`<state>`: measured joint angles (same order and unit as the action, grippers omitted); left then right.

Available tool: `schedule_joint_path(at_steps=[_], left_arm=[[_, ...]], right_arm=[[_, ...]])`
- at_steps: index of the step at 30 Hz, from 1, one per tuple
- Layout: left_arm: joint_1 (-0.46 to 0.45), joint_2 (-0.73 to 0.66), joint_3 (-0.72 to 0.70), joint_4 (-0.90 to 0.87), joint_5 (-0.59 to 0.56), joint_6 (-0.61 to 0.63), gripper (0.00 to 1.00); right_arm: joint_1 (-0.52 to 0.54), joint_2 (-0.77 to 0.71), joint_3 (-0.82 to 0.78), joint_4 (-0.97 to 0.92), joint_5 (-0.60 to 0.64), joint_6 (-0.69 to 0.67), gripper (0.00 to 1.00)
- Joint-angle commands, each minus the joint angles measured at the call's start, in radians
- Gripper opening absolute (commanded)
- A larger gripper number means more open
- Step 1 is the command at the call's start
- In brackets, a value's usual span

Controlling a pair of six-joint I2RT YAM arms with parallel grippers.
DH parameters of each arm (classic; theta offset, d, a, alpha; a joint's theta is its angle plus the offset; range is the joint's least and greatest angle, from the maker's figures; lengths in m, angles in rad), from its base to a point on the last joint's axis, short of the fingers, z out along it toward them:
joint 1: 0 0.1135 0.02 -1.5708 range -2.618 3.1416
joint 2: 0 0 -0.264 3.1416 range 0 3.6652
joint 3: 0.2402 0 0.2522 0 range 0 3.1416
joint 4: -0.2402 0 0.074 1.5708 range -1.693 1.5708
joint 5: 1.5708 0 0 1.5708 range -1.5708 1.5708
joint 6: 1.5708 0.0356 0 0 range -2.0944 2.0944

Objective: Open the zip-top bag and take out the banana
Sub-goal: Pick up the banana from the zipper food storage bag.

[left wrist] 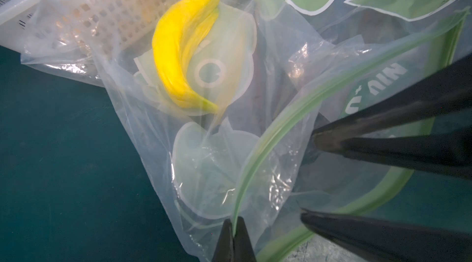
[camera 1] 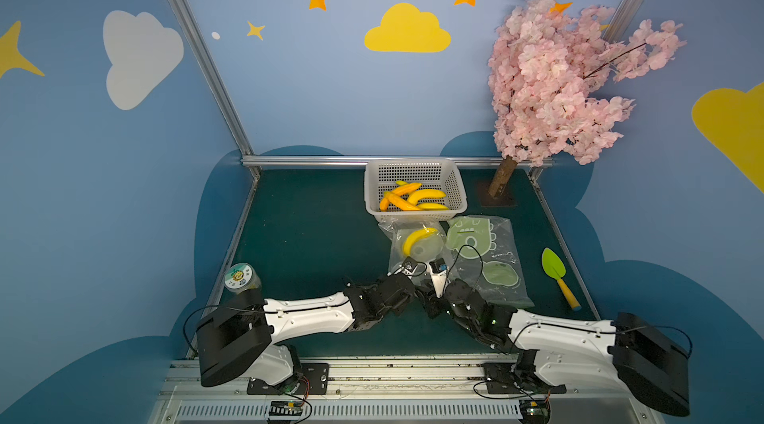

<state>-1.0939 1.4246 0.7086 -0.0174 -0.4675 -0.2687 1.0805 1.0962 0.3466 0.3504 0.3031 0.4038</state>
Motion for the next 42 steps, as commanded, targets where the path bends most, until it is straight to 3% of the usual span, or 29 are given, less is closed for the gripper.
schedule_joint_path(at_steps=[1, 7, 14, 20, 28, 33, 42], left_arm=[[-0.001, 0.001, -0.010, 0.013, -0.004, 0.003, 0.03], [-0.004, -0.002, 0.013, 0.020, 0.008, 0.005, 0.03], [-0.008, -0.021, 0.015, 0.026, 0.016, -0.002, 0.03], [-0.013, -0.030, 0.007, 0.041, 0.050, -0.011, 0.03], [-0.025, -0.069, -0.035, 0.080, 0.100, -0.047, 0.03], [-0.028, -0.082, -0.052, 0.091, 0.107, -0.064, 0.03], [-0.029, -0.078, -0.056, 0.094, 0.121, -0.073, 0.03]], right_arm=[[-0.015, -0.087, -0.028, -0.064, -0.019, 0.023, 0.42], [-0.044, -0.085, -0.026, -0.074, -0.047, 0.036, 0.37], [-0.044, 0.108, 0.033, -0.005, -0.094, 0.038, 0.34], [-0.063, 0.226, 0.051, 0.116, -0.041, 0.035, 0.34], [-0.120, 0.394, 0.114, 0.246, -0.013, -0.018, 0.39], [-0.145, 0.527, 0.136, 0.421, 0.010, -0.101, 0.47], [-0.205, 0.681, 0.173, 0.575, -0.051, -0.155, 0.50]])
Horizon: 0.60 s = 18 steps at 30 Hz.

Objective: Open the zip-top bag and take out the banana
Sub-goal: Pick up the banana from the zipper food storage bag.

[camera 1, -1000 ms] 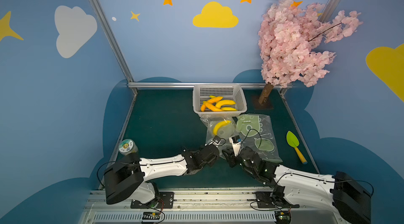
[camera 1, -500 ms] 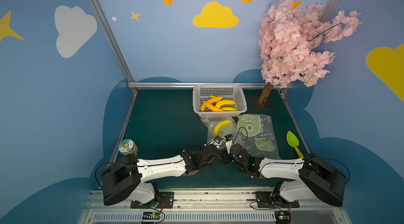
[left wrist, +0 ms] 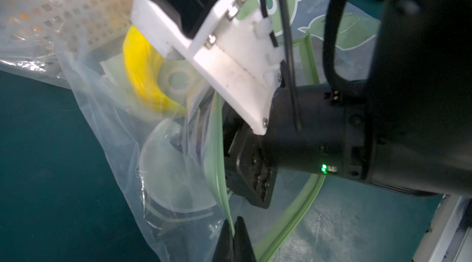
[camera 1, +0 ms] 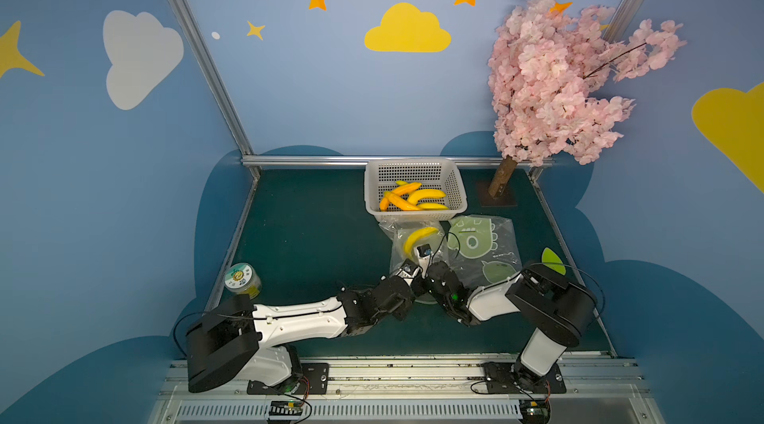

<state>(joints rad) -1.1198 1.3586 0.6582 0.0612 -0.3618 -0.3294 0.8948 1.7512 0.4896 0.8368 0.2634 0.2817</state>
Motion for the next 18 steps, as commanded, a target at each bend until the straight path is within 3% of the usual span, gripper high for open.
schedule_joint_path(at_steps=[1, 4, 9, 13, 18], left_arm=[[-0.003, -0.014, -0.008, 0.015, 0.015, -0.014, 0.03], [-0.003, -0.016, -0.015, 0.021, 0.013, -0.016, 0.03], [-0.003, -0.016, -0.020, 0.020, -0.010, -0.020, 0.03], [0.000, -0.021, -0.025, 0.016, -0.029, -0.017, 0.03], [0.005, -0.021, -0.025, 0.001, -0.045, -0.011, 0.03]], right_arm=[[-0.027, 0.034, 0.035, 0.089, -0.015, -0.031, 0.49], [-0.045, 0.051, 0.054, 0.079, -0.047, -0.029, 0.44], [-0.059, 0.060, 0.088, 0.009, -0.073, -0.029, 0.26], [-0.072, 0.063, 0.109, -0.065, -0.087, -0.027, 0.23], [-0.084, 0.046, 0.110, -0.117, -0.095, -0.010, 0.10]])
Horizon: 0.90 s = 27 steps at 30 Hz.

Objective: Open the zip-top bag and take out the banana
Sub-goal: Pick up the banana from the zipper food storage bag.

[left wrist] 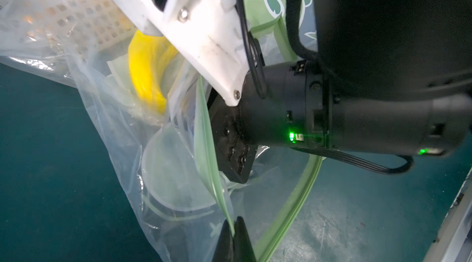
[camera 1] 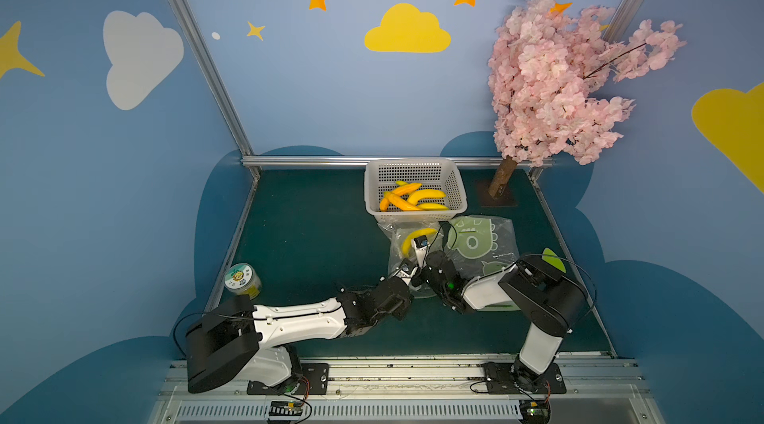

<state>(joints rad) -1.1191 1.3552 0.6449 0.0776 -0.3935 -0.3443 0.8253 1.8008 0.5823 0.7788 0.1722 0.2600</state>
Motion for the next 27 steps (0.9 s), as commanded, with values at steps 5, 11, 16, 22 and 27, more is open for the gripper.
schedule_joint_path(at_steps=[5, 11, 16, 22, 27], left_arm=[[0.012, -0.012, -0.010, -0.039, -0.034, 0.010, 0.03], [0.021, 0.010, -0.005, -0.078, -0.075, 0.020, 0.03], [0.024, 0.060, 0.027, -0.132, -0.114, 0.031, 0.03], [0.024, 0.051, 0.029, -0.133, -0.123, 0.038, 0.03], [0.026, 0.044, 0.027, -0.148, -0.142, 0.046, 0.03]], right_arm=[[-0.019, -0.022, 0.018, -0.116, -0.014, 0.020, 0.00], [-0.021, -0.091, -0.013, -0.144, -0.050, 0.038, 0.00], [-0.029, -0.171, 0.004, -0.278, -0.107, 0.036, 0.00], [-0.058, -0.221, -0.038, -0.297, -0.119, 0.051, 0.00], [-0.068, -0.258, -0.043, -0.347, -0.156, 0.051, 0.00]])
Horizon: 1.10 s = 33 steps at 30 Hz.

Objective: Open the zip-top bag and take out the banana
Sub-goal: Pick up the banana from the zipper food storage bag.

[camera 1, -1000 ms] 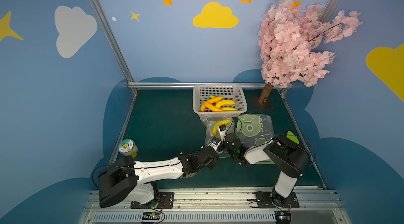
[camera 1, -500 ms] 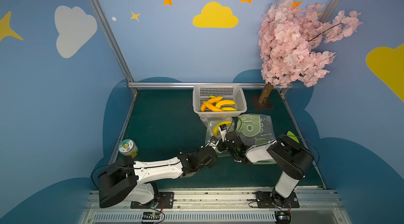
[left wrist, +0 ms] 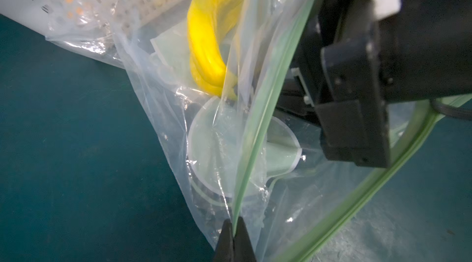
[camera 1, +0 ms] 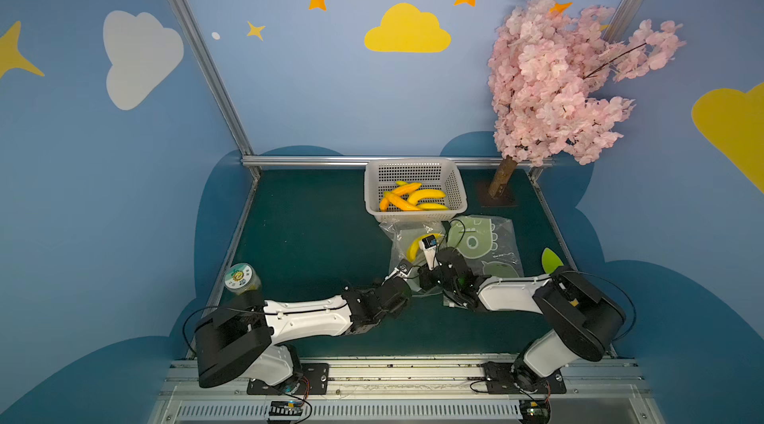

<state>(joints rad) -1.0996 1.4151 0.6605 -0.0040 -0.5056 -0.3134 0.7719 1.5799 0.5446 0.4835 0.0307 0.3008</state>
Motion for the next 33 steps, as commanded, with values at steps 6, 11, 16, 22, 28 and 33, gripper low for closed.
schedule_joint_path(at_steps=[6, 11, 16, 22, 28, 33], left_arm=[[0.015, 0.000, 0.028, -0.083, -0.031, 0.009, 0.03], [0.016, 0.046, 0.079, -0.101, -0.044, 0.019, 0.03], [0.003, 0.075, 0.109, -0.101, -0.043, 0.045, 0.03], [-0.068, 0.025, 0.099, -0.069, -0.057, 0.058, 0.21], [-0.064, -0.198, 0.028, -0.038, -0.036, -0.010, 0.73], [0.077, -0.417, -0.054, -0.067, 0.055, -0.077, 0.79]], right_arm=[[-0.016, -0.104, 0.001, -0.193, -0.129, 0.034, 0.00], [-0.015, -0.166, 0.034, -0.368, -0.298, 0.008, 0.00], [-0.030, -0.247, 0.019, -0.456, -0.264, 0.041, 0.00], [-0.042, -0.272, -0.020, -0.304, -0.235, 0.078, 0.00], [-0.043, -0.220, 0.024, -0.439, -0.320, 0.008, 0.00], [-0.041, -0.240, -0.060, -0.332, -0.388, 0.016, 0.00]])
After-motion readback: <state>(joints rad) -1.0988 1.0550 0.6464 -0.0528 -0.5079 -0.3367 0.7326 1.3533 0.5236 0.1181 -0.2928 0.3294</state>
